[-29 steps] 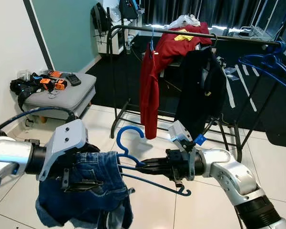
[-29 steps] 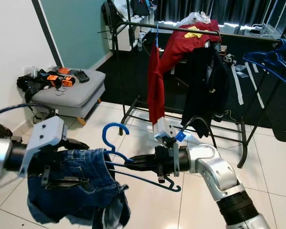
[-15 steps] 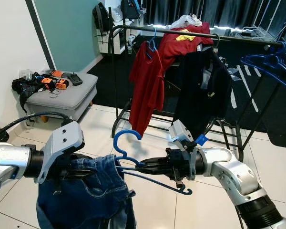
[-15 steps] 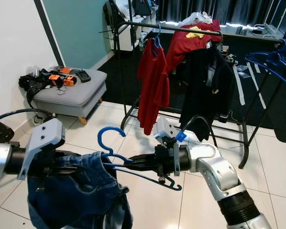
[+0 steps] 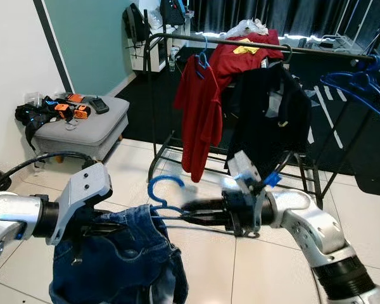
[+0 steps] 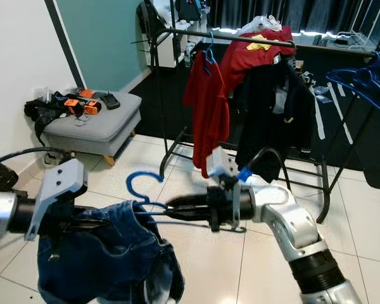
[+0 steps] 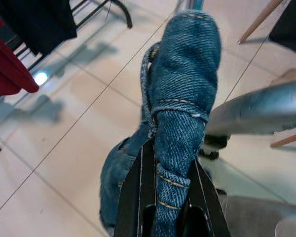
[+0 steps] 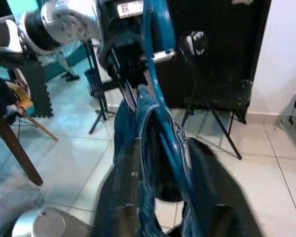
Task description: Hang hanger
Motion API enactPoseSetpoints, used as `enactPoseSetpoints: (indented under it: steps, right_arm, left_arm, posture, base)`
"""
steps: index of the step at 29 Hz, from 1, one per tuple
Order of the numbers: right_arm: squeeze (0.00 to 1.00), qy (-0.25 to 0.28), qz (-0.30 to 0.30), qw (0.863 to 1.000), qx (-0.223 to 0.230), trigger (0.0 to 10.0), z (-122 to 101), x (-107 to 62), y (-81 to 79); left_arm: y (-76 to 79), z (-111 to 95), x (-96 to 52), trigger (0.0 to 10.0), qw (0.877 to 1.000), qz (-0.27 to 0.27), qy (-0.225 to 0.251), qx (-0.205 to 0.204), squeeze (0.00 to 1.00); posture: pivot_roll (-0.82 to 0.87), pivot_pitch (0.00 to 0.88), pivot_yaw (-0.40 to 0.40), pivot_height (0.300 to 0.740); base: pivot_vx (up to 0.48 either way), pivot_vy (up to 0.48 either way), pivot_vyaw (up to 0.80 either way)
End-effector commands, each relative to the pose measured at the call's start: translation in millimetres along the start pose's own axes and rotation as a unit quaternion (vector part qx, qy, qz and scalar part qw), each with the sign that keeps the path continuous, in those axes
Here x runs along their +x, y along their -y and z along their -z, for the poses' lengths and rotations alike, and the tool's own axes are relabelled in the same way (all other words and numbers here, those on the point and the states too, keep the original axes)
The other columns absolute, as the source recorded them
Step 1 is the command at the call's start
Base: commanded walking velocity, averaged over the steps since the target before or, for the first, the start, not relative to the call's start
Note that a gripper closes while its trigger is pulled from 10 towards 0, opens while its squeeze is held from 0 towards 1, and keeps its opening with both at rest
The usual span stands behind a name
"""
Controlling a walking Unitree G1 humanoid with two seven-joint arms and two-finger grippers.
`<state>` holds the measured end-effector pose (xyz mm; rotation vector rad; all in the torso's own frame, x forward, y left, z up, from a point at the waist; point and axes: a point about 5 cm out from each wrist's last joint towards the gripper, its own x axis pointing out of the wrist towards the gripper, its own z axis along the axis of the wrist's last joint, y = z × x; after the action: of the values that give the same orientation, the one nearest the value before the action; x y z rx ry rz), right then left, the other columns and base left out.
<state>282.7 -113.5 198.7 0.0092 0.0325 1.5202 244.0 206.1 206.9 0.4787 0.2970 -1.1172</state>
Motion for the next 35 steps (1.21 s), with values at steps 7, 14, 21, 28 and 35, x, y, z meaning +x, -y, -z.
enactPoseSetpoints:
  steps: [7, 14, 21, 28, 35]
  right_arm:
    - [1.00, 0.018, 0.056, 0.998, 0.011, 10.0, -2.1, -24.4, 10.2]
    - [1.00, 0.030, 0.151, 0.988, 0.021, 10.0, -6.8, -86.3, 16.6]
    - [1.00, 0.028, 0.186, 0.978, 0.094, 10.0, 27.4, -114.5, -3.6]
    - [0.00, 0.016, 0.226, 0.958, 0.173, 10.0, 79.5, -87.8, -1.5]
    - [0.00, 0.014, 0.252, 0.948, 0.192, 10.0, 89.0, -71.9, 10.9]
  left_arm:
    - [-13.2, -7.8, -13.4, 0.0, 0.999, -0.037, 0.017, 0.018, 0.00]
    - [-26.2, -13.8, -33.4, 0.0, 0.996, -0.078, 0.023, 0.035, 0.00]
    - [-36.4, -49.1, -49.5, 0.0, 0.982, -0.128, 0.114, 0.080, 0.00]
    - [-38.1, -92.1, -60.7, 0.0, 0.951, -0.153, 0.240, 0.117, 0.00]
    - [-38.5, -109.4, -59.2, 0.0, 0.936, -0.162, 0.288, 0.124, 0.00]
  posture:
    - [0.00, 0.000, 0.022, 0.740]
    - [0.00, 0.000, 0.023, 0.740]
    - [-0.02, 0.000, 0.028, 0.740]
    - [-0.01, 0.000, 0.028, 0.740]
    - [-0.01, 0.000, 0.025, 0.740]
  base:
    - [0.000, 0.000, 0.00]
    - [0.000, 0.000, 0.00]
    - [0.000, 0.000, 0.00]
    - [0.000, 0.000, 0.00]
    - [0.000, 0.000, 0.00]
